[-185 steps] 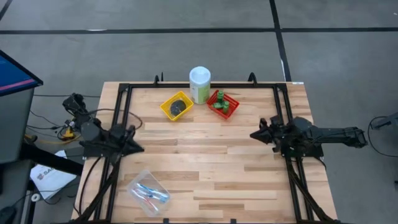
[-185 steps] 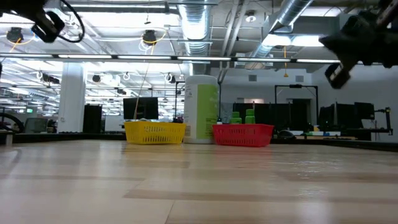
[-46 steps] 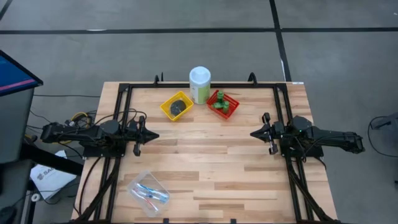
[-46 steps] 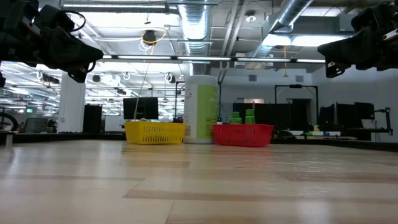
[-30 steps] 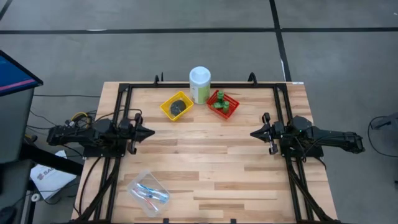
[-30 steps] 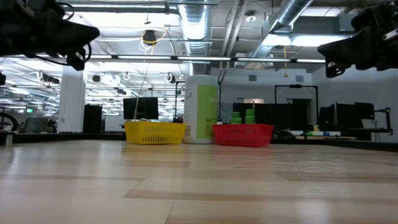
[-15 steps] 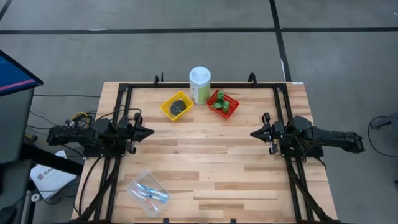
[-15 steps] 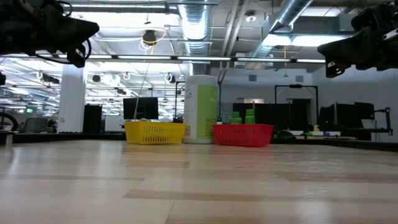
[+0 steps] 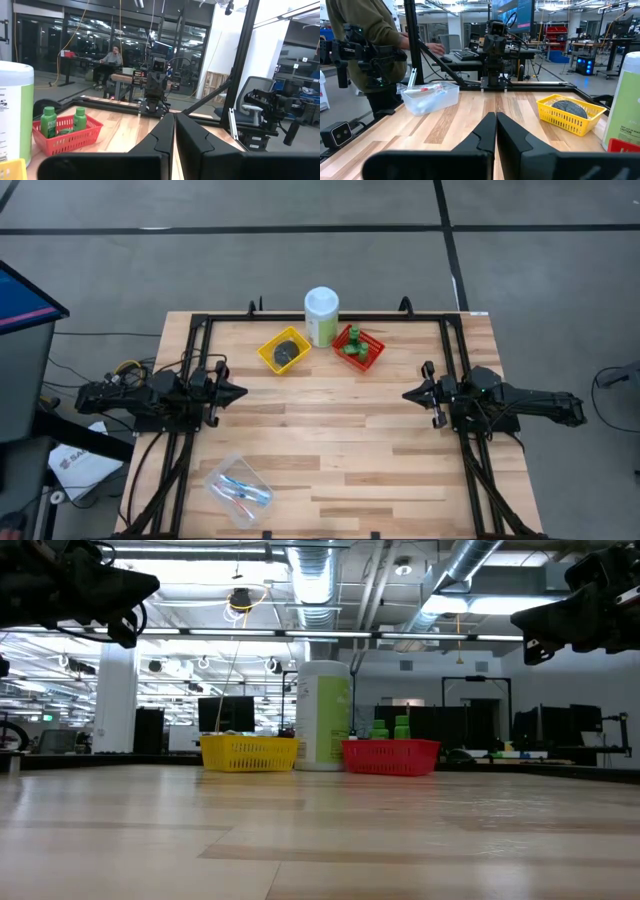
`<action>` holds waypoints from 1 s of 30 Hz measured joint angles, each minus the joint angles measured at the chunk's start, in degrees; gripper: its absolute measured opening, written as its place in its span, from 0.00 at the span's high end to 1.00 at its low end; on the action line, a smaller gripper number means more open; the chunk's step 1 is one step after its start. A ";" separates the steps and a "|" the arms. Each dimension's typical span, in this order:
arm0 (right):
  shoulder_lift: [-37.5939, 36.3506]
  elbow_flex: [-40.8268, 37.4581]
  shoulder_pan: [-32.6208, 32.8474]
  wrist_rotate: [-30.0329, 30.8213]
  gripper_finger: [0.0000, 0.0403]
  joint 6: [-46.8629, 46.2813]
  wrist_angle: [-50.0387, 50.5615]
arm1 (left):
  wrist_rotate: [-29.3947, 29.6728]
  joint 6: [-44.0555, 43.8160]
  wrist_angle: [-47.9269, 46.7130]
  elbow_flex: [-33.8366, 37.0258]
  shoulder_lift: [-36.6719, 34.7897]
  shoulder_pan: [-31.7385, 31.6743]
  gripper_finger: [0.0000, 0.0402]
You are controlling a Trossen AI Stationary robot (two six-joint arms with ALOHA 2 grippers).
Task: Pick & Place Travel size toiletries
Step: Return to Home Position
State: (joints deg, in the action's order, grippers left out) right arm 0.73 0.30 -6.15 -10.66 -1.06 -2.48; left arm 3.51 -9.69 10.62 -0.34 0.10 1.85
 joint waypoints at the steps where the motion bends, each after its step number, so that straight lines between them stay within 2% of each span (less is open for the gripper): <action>1: 0.00 0.00 0.01 0.00 0.98 0.01 0.00 | 0.00 0.00 0.02 0.00 0.00 0.00 0.97; 30: 0.00 0.00 0.00 0.00 0.98 0.01 0.01 | -0.28 0.00 0.69 0.00 0.00 0.00 0.97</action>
State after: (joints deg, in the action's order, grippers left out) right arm 0.73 0.30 -6.15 -10.66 -1.05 -2.47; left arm 3.22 -9.69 11.31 -0.34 0.10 1.85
